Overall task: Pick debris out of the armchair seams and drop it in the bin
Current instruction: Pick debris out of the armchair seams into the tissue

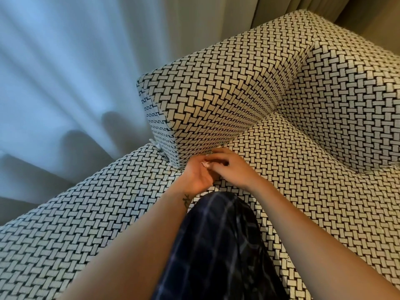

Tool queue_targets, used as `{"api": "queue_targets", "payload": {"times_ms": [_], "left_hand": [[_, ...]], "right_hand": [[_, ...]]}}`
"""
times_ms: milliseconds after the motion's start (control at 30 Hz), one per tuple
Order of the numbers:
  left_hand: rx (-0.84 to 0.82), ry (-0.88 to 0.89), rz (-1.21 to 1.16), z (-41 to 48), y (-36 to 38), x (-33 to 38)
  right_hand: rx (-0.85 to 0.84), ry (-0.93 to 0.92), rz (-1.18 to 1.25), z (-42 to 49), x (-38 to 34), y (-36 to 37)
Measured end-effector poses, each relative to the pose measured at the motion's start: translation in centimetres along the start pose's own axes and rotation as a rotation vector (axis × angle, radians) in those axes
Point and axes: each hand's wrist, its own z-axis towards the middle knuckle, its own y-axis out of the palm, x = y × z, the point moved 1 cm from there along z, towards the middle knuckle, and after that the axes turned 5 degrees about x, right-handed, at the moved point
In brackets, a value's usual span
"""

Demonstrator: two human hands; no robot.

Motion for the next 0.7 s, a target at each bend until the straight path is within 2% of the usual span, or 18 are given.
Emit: {"api": "queue_targets", "payload": {"times_ms": [100,167,233,400,567,700], "left_hand": [[-0.018,0.015,-0.029,-0.3,-1.0,0.2],[-0.005,0.04,0.008,-0.5,-1.5,0.3],[0.007,0.061,0.048,-0.6,-1.8,0.4],[0.053,0.075,0.085,-0.1,-1.5,0.4],[0.084,0.039,0.113,0.4,-1.4,0.4],[0.105,0.02,0.102,0.6,-1.0,0.5]], "right_hand": [[0.118,0.032,0.116,0.3,0.2,-0.2],[0.268,0.048,-0.041,0.8,1.0,-0.5],[0.324,0.067,-0.236,1.7,1.6,-0.8],[0.185,0.065,-0.552,4.3,2.8,-0.7],[0.105,0.055,-0.729,5.6,3.4,-0.9],[0.064,0.103,-0.761,7.2,3.2,-0.7]]}}
